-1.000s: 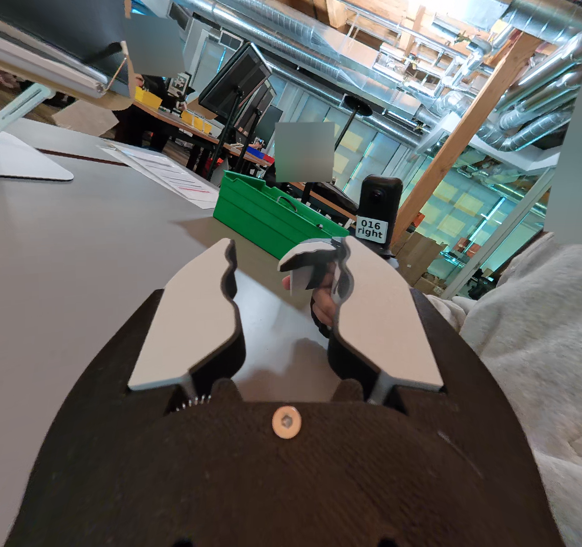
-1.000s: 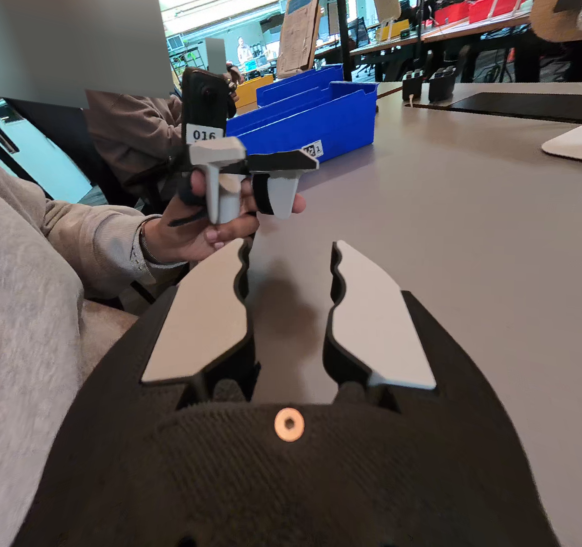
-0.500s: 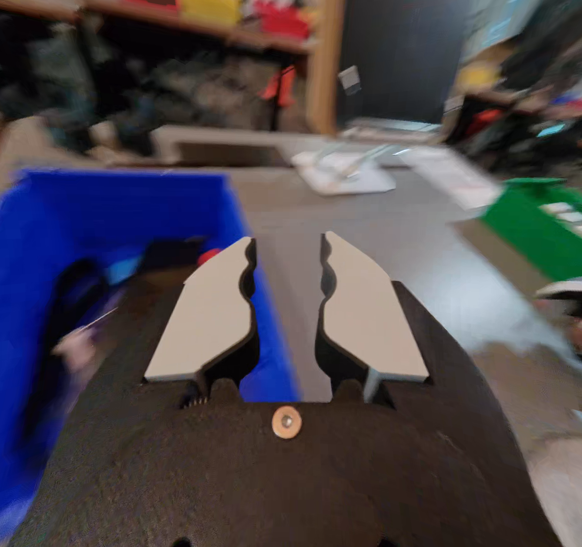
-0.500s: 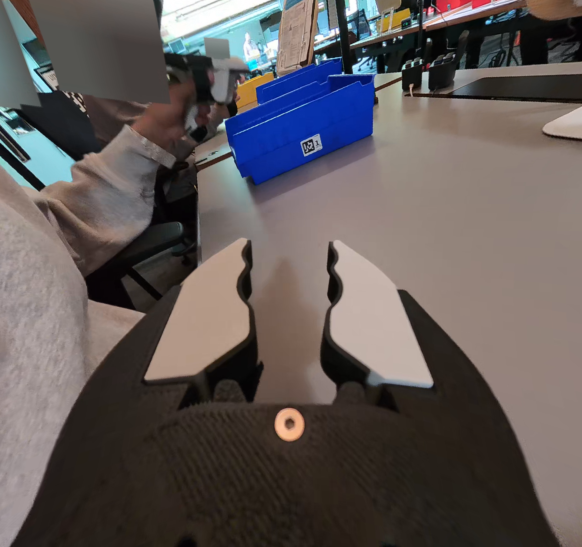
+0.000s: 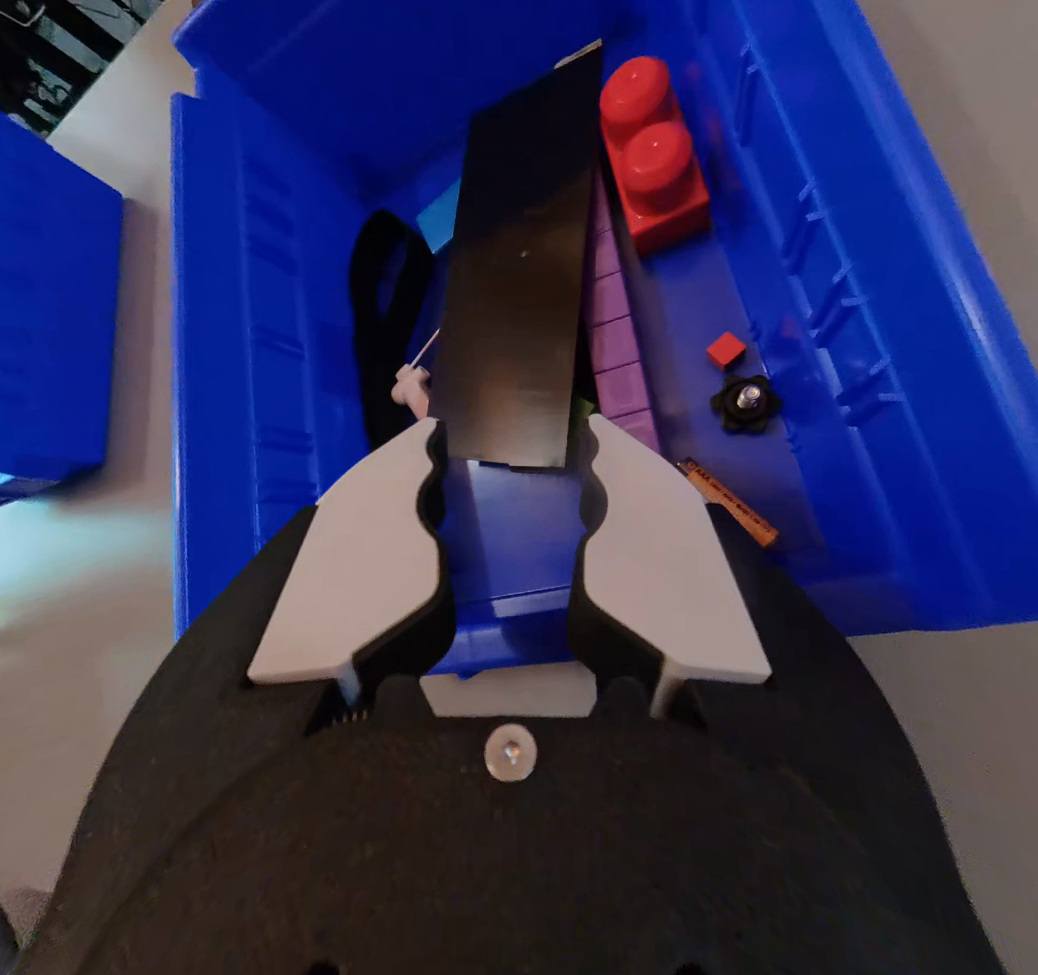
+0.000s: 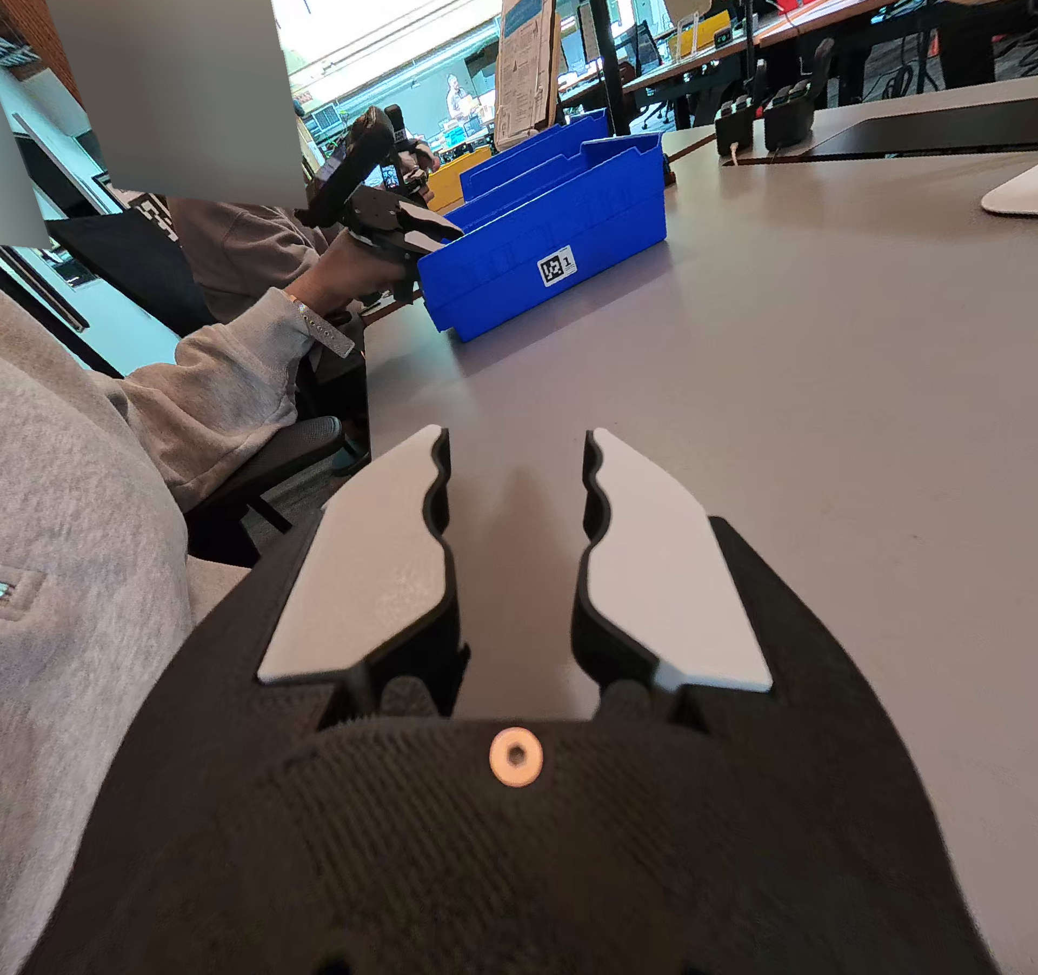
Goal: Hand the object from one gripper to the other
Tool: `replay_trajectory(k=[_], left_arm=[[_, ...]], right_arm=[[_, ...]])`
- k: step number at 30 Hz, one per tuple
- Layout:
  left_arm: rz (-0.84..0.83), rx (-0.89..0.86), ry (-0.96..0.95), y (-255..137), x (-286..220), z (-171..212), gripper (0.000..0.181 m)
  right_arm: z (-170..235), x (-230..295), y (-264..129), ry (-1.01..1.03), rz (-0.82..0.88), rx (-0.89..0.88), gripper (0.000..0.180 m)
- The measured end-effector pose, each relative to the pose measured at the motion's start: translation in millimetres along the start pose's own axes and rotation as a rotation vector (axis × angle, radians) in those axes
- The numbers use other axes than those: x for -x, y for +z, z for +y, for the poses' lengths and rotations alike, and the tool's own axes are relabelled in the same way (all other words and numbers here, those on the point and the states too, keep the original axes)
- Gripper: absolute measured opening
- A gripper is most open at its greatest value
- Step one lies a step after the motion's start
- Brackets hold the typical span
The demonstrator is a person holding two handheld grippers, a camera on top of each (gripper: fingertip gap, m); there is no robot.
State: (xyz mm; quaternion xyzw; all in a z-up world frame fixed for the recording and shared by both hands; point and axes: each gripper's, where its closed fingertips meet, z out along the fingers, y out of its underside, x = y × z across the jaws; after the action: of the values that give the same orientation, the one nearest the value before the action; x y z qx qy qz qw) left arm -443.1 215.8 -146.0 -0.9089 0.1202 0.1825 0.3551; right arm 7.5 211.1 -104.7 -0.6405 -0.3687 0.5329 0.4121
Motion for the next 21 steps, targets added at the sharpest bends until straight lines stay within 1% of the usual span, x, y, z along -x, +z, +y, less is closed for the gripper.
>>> replay_trajectory(k=[2, 4, 7, 9, 11, 12, 13, 16, 18, 20, 21], left_arm=[[0.029, 0.023, 0.01, 1.9, -2.7, 0.2, 0.048], [0.061, 0.086, 0.047, 7.4, -2.9, 1.3, 0.055], [0.084, 0.163, 0.093, 22.5, 1.2, -5.2, 0.072], [0.123, 0.17, 0.061, 38.4, -1.4, -14.4, 0.073], [0.178, 0.208, 0.028, 53.2, -9.1, -15.3, 0.075], [0.198, 0.215, 0.001, 56.9, -10.7, -17.8, 0.07], [0.196, 0.22, -0.024, 60.1, -9.3, -19.7, 0.071], [0.223, 0.264, -0.098, 63.4, -7.8, -17.0, 0.05], [0.211, 0.262, -0.122, 64.2, -3.4, -14.4, 0.053], [0.177, 0.282, -0.097, 66.0, 0.7, -5.4, 0.056], [0.141, 0.322, -0.058, 67.5, 4.7, 4.4, 0.067]], right_arm=[[-0.5, -0.6, -0.2, 0.006, -0.001, -0.004, 0.046], [-1.4, -1.7, -0.7, 0.017, -0.004, -0.011, 0.046], [-3.1, -6.1, -1.3, 0.043, -0.001, -0.026, 0.045], [-7.3, -7.2, -2.1, 0.077, -0.007, -0.05, 0.043], [-11.4, -8.2, -4.2, 0.102, -0.004, -0.078, 0.043], [-12.4, -9.2, -5.4, 0.109, 0.003, -0.086, 0.043], [-13.3, -10.3, -6.5, 0.111, 0.011, -0.092, 0.043], [-13.9, -13.2, -6.9, 0.097, 0.035, -0.094, 0.042], [-11.7, -13.7, -4.5, 0.093, 0.039, -0.083, 0.042], [-8.8, -13.1, -1.1, 0.1, 0.03, -0.07, 0.042], [-7.7, -12.4, 0.6, 0.105, 0.023, -0.066, 0.042]])
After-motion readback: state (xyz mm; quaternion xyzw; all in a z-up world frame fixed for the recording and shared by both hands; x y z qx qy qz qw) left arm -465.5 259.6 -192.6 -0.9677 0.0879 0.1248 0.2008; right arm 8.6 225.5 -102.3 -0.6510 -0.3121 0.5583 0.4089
